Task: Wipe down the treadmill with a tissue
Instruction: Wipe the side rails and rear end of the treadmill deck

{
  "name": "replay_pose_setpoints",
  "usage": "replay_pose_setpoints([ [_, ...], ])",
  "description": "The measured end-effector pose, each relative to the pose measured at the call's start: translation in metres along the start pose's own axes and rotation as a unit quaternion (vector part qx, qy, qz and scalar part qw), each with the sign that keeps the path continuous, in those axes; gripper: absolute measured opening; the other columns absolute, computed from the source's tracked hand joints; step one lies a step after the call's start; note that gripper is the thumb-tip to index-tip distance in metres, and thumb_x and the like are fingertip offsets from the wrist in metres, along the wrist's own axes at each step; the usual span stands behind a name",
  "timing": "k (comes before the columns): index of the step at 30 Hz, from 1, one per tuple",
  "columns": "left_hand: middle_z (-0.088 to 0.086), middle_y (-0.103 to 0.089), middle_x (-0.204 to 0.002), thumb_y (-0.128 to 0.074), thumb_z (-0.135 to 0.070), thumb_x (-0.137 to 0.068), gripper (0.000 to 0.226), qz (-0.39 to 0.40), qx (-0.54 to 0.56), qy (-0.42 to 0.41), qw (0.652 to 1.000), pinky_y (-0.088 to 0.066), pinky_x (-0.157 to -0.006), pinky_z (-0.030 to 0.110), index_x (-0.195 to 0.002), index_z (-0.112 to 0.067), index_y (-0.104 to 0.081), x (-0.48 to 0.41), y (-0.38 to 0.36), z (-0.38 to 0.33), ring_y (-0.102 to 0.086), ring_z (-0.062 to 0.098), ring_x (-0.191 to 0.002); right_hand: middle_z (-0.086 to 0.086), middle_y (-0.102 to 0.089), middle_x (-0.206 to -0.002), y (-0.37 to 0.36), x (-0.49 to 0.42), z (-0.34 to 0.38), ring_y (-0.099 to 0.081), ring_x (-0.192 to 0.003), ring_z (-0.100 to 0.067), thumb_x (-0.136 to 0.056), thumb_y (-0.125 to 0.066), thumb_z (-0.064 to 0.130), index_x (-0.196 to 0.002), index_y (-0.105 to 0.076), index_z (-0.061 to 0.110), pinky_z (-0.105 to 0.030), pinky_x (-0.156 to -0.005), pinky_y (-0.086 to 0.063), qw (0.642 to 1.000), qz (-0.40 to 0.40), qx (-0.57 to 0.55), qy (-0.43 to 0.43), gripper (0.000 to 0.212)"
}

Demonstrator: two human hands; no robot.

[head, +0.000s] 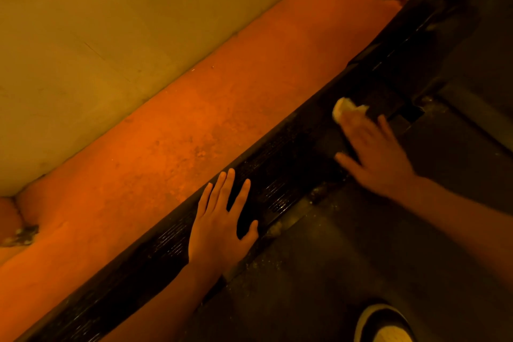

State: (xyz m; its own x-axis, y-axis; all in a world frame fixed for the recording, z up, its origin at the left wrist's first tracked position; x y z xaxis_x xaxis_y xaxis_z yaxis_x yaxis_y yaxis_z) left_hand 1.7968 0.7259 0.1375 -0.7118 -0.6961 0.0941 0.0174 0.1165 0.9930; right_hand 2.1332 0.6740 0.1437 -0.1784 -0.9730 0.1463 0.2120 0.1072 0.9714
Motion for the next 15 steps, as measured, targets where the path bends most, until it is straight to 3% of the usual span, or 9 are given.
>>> replay_pose_setpoints([
  [2,0.014,-0.008,-0.173,-0.042,-0.057,-0.099,0.077,0.005,-0.001,0.004,1.0,-0.004,-0.13,0.047,-0.165,-0.019,-0.025,-0.001,-0.001,0.0,-0.004,0.029,-0.161,-0.005,0.0,-0.174,0.01,-0.021,-0.03,0.001,-0.161,-0.024,-0.096,0.005,0.077,-0.167,-0.003,0.019,-0.06,-0.127,0.0,0.993,0.003,-0.022,-0.113,0.092],
  [4,0.014,-0.007,-0.173,-0.042,-0.057,-0.099,0.078,0.008,-0.002,0.004,1.0,-0.005,-0.13,0.048,-0.165,-0.019,-0.024,-0.001,-0.001,0.0,-0.003,0.029,-0.161,-0.01,-0.002,-0.174,0.012,-0.033,-0.018,0.002,-0.16,-0.027,-0.091,0.011,0.08,-0.166,-0.003,0.016,-0.055,-0.128,0.006,0.988,0.015,-0.038,-0.146,0.1],
  [6,0.014,-0.007,-0.173,-0.041,-0.057,-0.1,0.077,0.006,-0.001,0.003,1.0,-0.006,-0.129,0.048,-0.165,-0.019,-0.024,-0.001,-0.002,0.001,-0.003,0.029,-0.161,-0.012,0.0,-0.174,0.006,-0.026,0.029,0.004,-0.16,-0.028,-0.092,0.009,0.08,-0.166,-0.004,0.012,-0.053,-0.127,0.006,0.995,0.023,-0.036,-0.085,0.101],
  [10,0.016,-0.01,-0.173,-0.041,-0.057,-0.099,0.077,0.006,-0.006,0.004,1.0,-0.013,-0.128,0.052,-0.164,-0.018,-0.026,0.0,-0.003,0.001,-0.006,0.03,-0.16,-0.005,0.012,-0.173,-0.027,0.033,0.148,0.017,-0.159,-0.021,-0.097,-0.01,0.078,-0.166,0.002,0.016,-0.051,-0.129,0.004,0.986,0.092,-0.035,0.136,0.093],
  [13,0.015,-0.01,-0.173,-0.042,-0.056,-0.099,0.077,0.007,-0.004,0.003,1.0,-0.012,-0.128,0.051,-0.164,-0.018,-0.026,0.0,-0.002,0.001,-0.006,0.03,-0.16,-0.002,0.005,-0.174,-0.033,0.04,0.146,0.011,-0.16,-0.018,-0.101,-0.015,0.075,-0.167,-0.002,0.018,-0.049,-0.129,0.004,0.971,0.097,-0.03,0.216,0.088],
  [15,0.014,-0.009,-0.173,-0.043,-0.055,-0.099,0.077,0.004,0.005,0.006,1.0,-0.01,-0.129,0.05,-0.164,-0.019,-0.026,0.0,-0.002,0.001,-0.004,0.029,-0.161,-0.002,0.0,-0.174,-0.022,0.018,0.11,0.005,-0.161,-0.019,-0.101,-0.012,0.073,-0.167,-0.006,0.019,-0.054,-0.129,-0.001,0.981,0.066,-0.018,0.18,0.086],
])
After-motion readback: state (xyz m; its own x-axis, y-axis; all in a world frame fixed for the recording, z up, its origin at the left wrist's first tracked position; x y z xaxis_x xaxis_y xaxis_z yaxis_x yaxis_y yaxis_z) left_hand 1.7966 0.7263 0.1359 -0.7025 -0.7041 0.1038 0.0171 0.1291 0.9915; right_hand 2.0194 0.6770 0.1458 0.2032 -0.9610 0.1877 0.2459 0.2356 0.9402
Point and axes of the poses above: each hand's wrist, its own x-axis away from the middle knuckle, its own y-axis out of the back of the hand, z = x × y, the point moved 5 cm from there along -x, towards the middle knuckle
